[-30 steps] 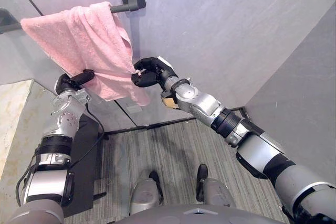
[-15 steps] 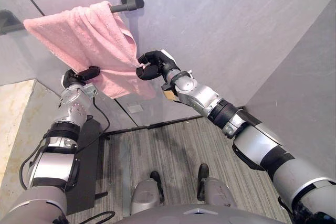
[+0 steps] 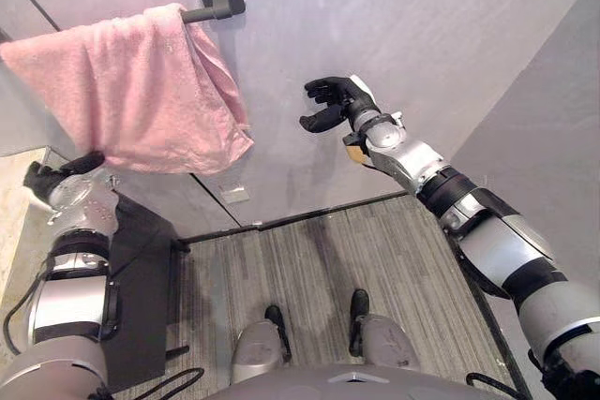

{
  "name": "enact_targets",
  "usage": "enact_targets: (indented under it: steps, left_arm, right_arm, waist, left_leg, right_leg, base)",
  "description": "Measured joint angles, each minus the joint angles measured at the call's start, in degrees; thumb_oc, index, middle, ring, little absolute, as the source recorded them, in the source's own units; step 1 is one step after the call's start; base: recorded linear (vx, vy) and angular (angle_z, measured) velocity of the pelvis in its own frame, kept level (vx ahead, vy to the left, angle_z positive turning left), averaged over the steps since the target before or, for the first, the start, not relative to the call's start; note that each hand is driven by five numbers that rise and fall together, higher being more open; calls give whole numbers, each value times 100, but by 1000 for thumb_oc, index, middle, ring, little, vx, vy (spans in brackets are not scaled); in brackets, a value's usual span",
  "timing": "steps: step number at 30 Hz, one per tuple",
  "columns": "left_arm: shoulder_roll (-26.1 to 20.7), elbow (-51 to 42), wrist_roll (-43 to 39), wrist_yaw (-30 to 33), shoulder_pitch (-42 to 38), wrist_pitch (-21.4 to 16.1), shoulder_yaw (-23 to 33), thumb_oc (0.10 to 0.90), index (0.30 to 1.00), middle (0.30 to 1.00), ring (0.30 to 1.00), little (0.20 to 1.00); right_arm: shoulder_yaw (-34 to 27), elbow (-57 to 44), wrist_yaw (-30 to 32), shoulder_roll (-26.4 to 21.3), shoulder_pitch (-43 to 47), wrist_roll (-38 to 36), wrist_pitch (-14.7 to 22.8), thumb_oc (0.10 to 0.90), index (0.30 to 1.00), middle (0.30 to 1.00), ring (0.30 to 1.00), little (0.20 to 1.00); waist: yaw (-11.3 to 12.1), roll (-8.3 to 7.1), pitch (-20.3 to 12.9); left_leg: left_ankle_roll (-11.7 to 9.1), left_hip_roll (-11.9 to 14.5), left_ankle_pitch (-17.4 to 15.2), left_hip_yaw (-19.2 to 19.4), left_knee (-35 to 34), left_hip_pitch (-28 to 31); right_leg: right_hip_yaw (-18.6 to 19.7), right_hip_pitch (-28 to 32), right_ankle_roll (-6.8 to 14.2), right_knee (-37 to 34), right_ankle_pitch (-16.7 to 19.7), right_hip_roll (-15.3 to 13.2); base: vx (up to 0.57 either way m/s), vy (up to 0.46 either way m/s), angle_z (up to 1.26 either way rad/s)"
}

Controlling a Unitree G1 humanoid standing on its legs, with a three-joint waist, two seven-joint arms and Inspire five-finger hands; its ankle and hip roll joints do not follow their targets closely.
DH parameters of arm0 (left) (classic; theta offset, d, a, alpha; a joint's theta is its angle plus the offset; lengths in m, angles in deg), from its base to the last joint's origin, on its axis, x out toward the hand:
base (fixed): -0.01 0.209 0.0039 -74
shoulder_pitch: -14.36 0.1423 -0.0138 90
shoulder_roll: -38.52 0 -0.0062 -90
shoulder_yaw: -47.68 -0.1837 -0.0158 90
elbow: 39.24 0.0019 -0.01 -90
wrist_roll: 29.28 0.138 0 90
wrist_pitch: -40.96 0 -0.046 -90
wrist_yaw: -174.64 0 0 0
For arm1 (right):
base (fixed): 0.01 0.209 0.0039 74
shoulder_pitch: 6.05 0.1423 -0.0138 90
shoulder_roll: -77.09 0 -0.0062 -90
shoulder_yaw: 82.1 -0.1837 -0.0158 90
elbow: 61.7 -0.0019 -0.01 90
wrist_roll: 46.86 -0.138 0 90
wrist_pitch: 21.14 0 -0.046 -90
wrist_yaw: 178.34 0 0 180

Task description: Organize the bathroom.

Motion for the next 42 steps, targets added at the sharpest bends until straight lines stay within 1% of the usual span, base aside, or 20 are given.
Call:
enact_targets:
  steps: [2,4,9,13,16,20,23,25,26,28,29,30,31,32,34,36,38,39,40,42]
  left_arm:
    - [0,-1,1,15,0,-56,1,800,900,900,900,900]
    - [1,0,8,61,0,-163,2,800,900,900,900,900]
    - [1,-1,10,27,0,-174,1,800,900,900,900,900]
    - [26,-3,199,-30,40,-182,-10,800,900,900,900,900]
    - [24,-11,232,-179,116,-182,-9,800,900,900,900,900]
    - [-39,-11,464,-579,207,-36,-12,800,900,900,900,900]
    - [-162,-7,571,-1025,319,236,-123,800,900,900,900,900]
    - [-135,-5,639,-1315,457,289,-138,800,900,900,900,900]
    - [-135,-5,639,-1315,457,289,-138,800,900,900,900,900]
    - [-151,-10,642,-1847,622,349,-136,800,900,900,900,900]
    - [-164,-13,644,-1946,653,368,-139,800,900,900,900,900]
    - [-150,-8,643,-2184,715,513,-189,800,900,900,900,900]
    - [-96,-10,638,-2515,835,741,-383,800,900,900,900,900]
    - [287,3,636,-2894,1083,1143,-744,800,900,900,900,900]
    - [935,139,637,-3152,1382,1393,-1043,800,900,900,900,900]
    - [1625,422,638,-3344,1624,1766,-1407,800,900,900,900,900]
    - [2215,696,645,-3383,1776,1992,-1658,800,900,900,900,900]
    - [2763,975,656,-3365,1855,2088,-1761,800,900,900,900,900]
    - [2874,927,752,-3330,1889,1943,-1785,800,900,900,900,900]
    - [2885,890,774,-3329,1885,1877,-1793,800,900,900,900,900]
  right_arm:
    - [-44,0,24,-3,-14,0,0,800,900,900,900,900]
    - [-72,4,30,110,-78,-1,0,800,900,900,900,900]
    - [-72,4,17,190,-108,-2,0,800,900,900,900,900]
    - [-82,4,12,190,-149,-1,1,800,900,900,900,900]
    - [-82,6,-1,194,-154,-1,0,800,900,900,900,900]
    - [-90,40,-79,173,-163,15,-4,800,900,900,900,900]
    - [-93,76,-204,184,-169,225,-31,800,900,900,900,900]
    - [-93,132,-340,183,-169,238,-34,800,900,900,900,900]
    - [-93,132,-340,183,-169,238,-34,800,900,900,900,900]
    - [-93,217,-516,180,-174,456,-117,800,900,900,900,900]
    - [-94,218,-537,180,-178,456,-144,800,900,900,900,900]
    - [-93,223,-581,177,-194,456,-164,800,900,900,900,900]
    - [-92,222,-623,180,-211,455,-185,800,900,900,900,900]
    - [-92,224,-663,189,-224,457,-196,800,900,900,900,900]
    - [-93,228,-707,235,-230,466,-195,800,900,900,900,900]
    - [-94,229,-717,325,-233,468,-195,800,900,900,900,900]
    - [-118,236,-716,397,-232,512,-195,800,900,900,900,900]
    - [-129,248,-715,390,-261,673,-196,800,900,900,900,900]
    - [-141,277,-711,391,-267,675,-196,800,900,900,900,900]
    - [-140,334,-716,442,-267,676,-197,800,900,900,900,900]
  waist:
    - [-1,-28,17]
    - [-6,-108,28]
    - [-11,-121,31]
    - [-13,-126,30]
    - [-16,-126,30]
    - [2,-123,30]
    - [5,-79,25]
    - [-5,-41,10]
    - [-5,-41,10]
    - [12,17,-29]
    - [17,28,-46]
    - [19,46,-81]
    - [19,67,-121]
    - [9,89,-169]
    - [-11,34,-208]
    - [-72,-128,-281]
    - [-177,-309,-292]
    - [-197,-390,-278]
    - [-195,-395,-270]
    - [-183,-364,-248]
  left_leg:
    - [1,1,2,0,8,3]
    - [-3,1,-4,4,-4,55]
    - [-12,2,-16,5,-10,58]
    - [-8,0,-25,-1,-17,78]
    - [-1,-5,-29,-1,-15,89]
    - [1,-5,-29,-3,-7,91]
    - [10,-12,-36,-2,14,89]
    - [13,-21,-42,5,26,89]
    - [13,-21,-42,5,26,89]
    - [5,-39,-78,4,44,89]
    - [6,-42,-79,4,48,88]
    - [6,-43,-79,7,56,83]
    - [-8,-44,-91,18,71,82]
    - [-1,-43,-132,37,127,75]
    - [5,-42,-174,64,169,58]
    - [37,-4,-205,100,276,-74]
    - [44,50,-228,96,420,-236]
    - [55,69,-251,92,503,-331]
    - [56,68,-252,87,502,-345]
    - [57,74,-252,89,497,-319]
  right_leg:
    - [1,4,2,9,2,-1]
    - [2,52,3,-9,0,-1]
    - [6,64,27,-34,-14,1]
    - [4,112,35,-78,6,4]
    - [4,128,22,-87,19,1]
    - [0,136,22,-86,18,1]
    - [3,140,45,-78,10,-12]
    - [15,142,51,-79,10,-21]
    - [15,142,51,-79,10,-21]
    - [24,145,52,-83,9,-41]
    - [25,145,53,-83,9,-46]
    - [29,142,64,-83,16,-49]
    - [41,145,82,-86,26,-51]
    - [69,141,105,-83,41,-52]
    - [111,125,108,-79,42,-49]
    - [161,-10,105,-58,42,-25]
    - [158,-125,95,-14,61,4]
    - [157,-201,75,27,64,9]
    - [155,-211,74,29,66,7]
    - [160,-198,81,29,62,15]
  base:
    - [0,0,0]
    - [0,0,0]
    - [0,0,0]
    - [0,0,0]
    - [0,0,0]
    - [-16,-2,1]
    - [-38,-10,1]
    - [-16,-10,0]
    - [0,0,0]
    - [-35,-17,1]
    - [-45,-26,0]
    - [-33,-26,-2]
    - [-40,-33,-7]
    - [-46,-37,-12]
    - [-35,-28,-13]
    - [-40,-29,-13]
    - [-38,-28,-5]
    - [-33,-23,0]
    - [-34,-24,-1]
    - [-14,-11,-2]
